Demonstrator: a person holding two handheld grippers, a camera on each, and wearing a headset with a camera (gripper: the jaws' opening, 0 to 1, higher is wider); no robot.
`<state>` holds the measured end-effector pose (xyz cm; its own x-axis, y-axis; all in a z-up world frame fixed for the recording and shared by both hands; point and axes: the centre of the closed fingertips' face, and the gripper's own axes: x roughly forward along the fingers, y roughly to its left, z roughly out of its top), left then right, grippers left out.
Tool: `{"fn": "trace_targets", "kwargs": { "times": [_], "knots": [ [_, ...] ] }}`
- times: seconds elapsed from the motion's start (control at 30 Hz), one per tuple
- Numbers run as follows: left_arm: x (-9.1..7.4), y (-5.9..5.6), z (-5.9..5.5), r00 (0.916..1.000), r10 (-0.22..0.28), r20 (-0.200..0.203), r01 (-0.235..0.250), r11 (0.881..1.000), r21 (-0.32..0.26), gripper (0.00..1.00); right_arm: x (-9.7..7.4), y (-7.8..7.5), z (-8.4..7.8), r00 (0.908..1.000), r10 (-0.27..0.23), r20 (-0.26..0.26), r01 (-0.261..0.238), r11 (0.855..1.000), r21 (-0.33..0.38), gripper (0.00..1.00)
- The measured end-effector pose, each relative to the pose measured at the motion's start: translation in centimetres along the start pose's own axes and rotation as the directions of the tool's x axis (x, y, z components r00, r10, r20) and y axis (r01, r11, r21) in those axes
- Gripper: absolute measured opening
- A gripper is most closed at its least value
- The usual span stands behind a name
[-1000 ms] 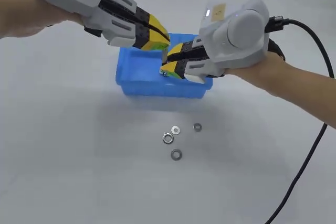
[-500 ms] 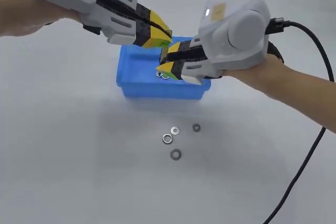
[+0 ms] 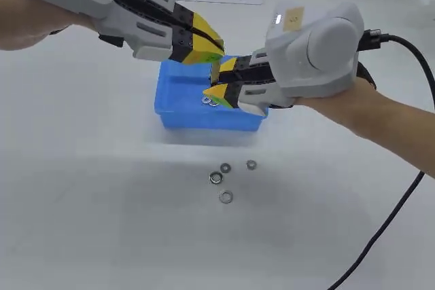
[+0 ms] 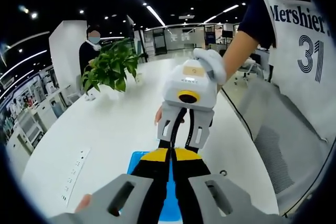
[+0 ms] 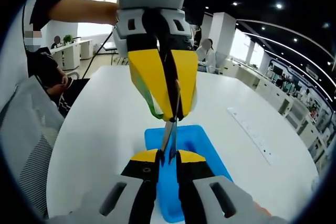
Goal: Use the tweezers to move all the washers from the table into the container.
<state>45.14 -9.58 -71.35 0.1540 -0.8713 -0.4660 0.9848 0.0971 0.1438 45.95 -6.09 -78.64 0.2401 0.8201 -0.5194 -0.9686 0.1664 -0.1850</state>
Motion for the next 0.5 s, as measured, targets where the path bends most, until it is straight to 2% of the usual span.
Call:
{"fn": "trace_targets", "kwargs": {
  "times": [0.23,0.5],
  "knots": [
    [-0.8,-2.1,1.7,0.9998,0.001,0.018,-0.002,1.0,0.025,0.05,-1.4,1.5,1.3,0.9996,-0.002,0.027,0.002,1.0,-0.016,0.14],
    [-0.8,-5.2,2.3,0.9993,-0.004,0.036,0.004,1.0,0.022,0.05,-2.7,4.2,1.1,0.9996,0.013,0.025,-0.013,1.0,-0.018,0.14]
  ]
}}
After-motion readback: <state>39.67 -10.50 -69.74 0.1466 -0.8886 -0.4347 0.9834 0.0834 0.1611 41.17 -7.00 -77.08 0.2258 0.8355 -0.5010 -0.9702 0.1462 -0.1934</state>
